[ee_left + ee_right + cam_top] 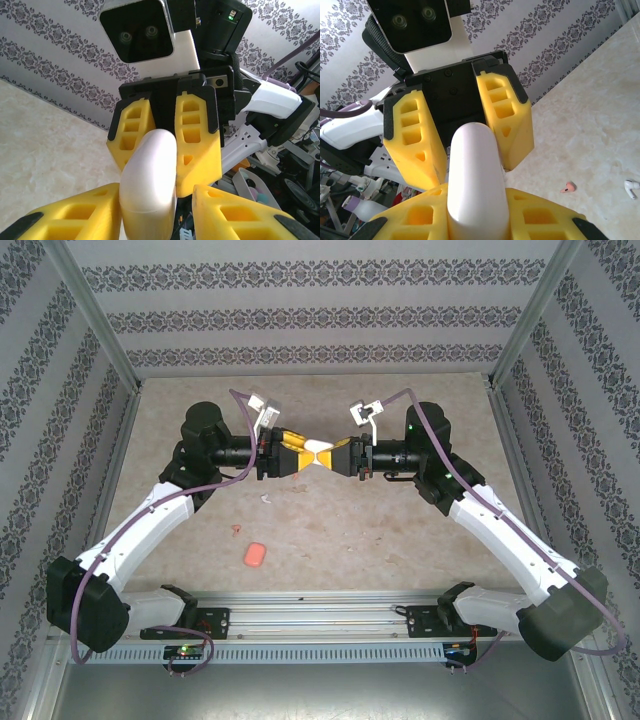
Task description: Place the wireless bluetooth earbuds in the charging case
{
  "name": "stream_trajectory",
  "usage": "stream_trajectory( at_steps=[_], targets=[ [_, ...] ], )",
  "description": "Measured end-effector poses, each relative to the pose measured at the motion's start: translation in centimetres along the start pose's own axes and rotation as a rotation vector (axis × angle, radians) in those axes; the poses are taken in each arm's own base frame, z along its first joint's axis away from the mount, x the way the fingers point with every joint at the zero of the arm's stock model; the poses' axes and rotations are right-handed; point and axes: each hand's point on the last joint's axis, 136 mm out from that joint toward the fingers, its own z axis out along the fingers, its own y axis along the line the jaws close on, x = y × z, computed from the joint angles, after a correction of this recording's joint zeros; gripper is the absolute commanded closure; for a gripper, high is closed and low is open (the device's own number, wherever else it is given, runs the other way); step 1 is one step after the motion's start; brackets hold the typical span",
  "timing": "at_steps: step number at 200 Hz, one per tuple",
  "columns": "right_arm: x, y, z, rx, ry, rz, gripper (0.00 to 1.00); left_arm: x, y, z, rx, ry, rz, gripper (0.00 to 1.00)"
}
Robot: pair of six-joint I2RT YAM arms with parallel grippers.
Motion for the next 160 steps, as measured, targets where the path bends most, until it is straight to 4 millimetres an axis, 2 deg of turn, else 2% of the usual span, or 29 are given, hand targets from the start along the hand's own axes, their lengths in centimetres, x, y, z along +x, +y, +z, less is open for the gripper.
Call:
stream_trajectory(
  at_steps=[41,98,160],
  targets=[
    [0.05,-0.22,0.15,0.000,0.004,0.005,0.92,0.26,0.29,0.05,-0.005,0.006,-0.003,0.70],
    [0.22,-0.01,0.16,-0.014,0.014,0.005,0.91,0.47,0.40,0.00,-0.008,0.013,-0.008,0.92],
    [0.23,-0.26,0.17,-0.001,0.011,0.012,0.66,0.55,0.44,-0.01,-0.012,0.015,0.001,0.98]
  ],
)
